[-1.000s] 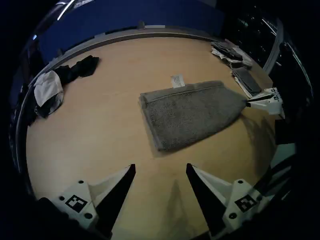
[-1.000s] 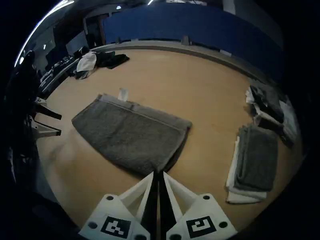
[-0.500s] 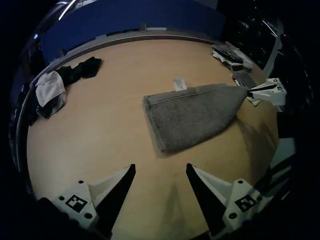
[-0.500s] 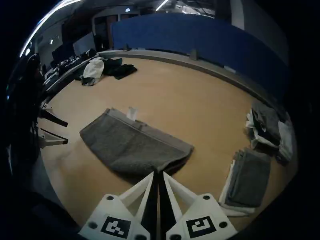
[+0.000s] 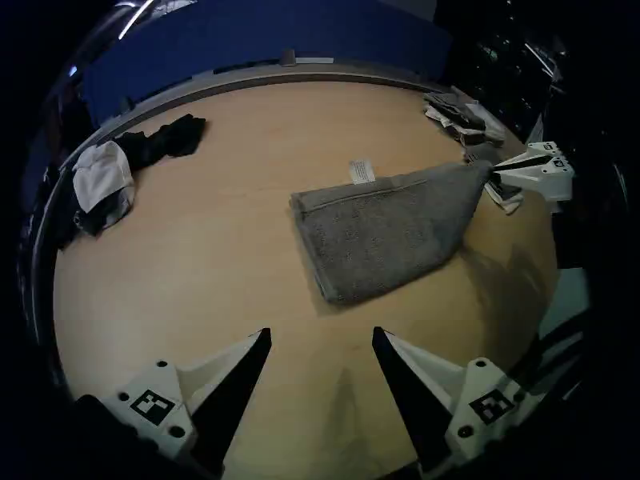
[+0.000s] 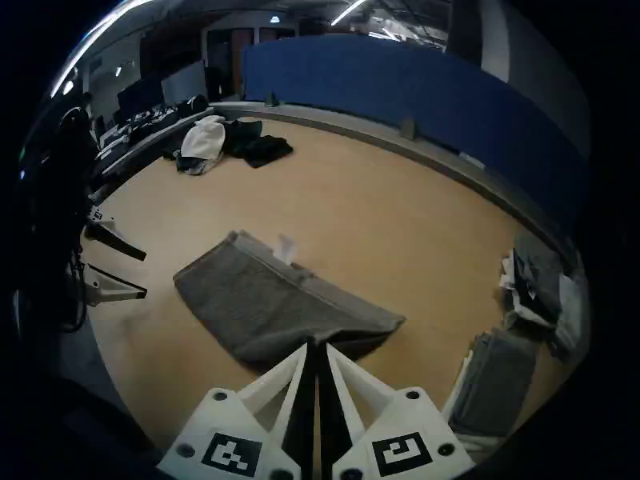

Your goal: Fold towel

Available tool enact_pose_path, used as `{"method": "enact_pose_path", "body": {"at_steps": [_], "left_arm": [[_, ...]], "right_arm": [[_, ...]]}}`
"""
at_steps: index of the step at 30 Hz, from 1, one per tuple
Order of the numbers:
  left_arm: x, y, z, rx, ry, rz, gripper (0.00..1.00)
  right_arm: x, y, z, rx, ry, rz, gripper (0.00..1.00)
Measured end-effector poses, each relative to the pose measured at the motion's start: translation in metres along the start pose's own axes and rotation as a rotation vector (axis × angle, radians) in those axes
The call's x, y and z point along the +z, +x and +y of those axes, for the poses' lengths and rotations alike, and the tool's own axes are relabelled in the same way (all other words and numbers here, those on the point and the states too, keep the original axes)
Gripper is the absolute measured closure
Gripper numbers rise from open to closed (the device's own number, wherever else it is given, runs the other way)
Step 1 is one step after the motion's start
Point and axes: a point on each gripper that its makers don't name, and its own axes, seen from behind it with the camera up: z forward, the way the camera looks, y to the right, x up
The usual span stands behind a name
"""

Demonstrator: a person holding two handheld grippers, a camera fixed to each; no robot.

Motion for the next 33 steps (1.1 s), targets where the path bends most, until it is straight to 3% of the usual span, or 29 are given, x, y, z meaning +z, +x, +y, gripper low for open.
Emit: {"method": "enact_pose_path", "body": {"at_steps": [17,33], "left_arm": [[-0.01,-0.004,-0.008,-0.026,-0.003,0.024,0.06],[-0.02,-0.015,-0.026,-0.082,0.01,0.04,0.06]], "right_arm": [[0.031,0.056,-0.054,-0.111,0.08,0.034,0.98],[0.082,0.068,-0.148,-0.2,0.233,0.004,0.99]]}}
